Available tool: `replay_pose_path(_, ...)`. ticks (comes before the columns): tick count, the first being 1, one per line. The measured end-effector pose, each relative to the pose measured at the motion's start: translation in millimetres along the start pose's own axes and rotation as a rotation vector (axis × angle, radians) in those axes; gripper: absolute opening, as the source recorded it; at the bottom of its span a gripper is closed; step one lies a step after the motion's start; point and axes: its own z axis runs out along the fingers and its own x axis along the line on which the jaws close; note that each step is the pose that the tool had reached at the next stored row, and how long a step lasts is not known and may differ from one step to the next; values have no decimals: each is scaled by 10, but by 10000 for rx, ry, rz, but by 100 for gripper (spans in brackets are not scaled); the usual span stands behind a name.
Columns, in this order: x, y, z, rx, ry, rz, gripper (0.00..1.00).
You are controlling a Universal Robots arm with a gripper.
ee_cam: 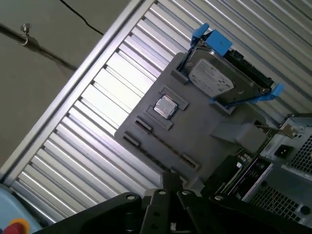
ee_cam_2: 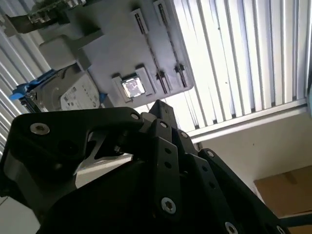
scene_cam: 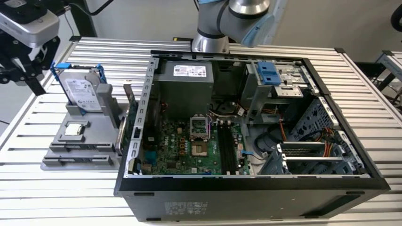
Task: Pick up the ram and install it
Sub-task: 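Pick up the ram and move it above insertion slot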
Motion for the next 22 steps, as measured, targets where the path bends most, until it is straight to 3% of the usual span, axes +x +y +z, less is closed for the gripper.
replay_pose_path(14, 0, 0, 0, -23, 120, -2538, 0)
replay_pose_path(22, 0, 0, 0, 68, 81, -3751, 0)
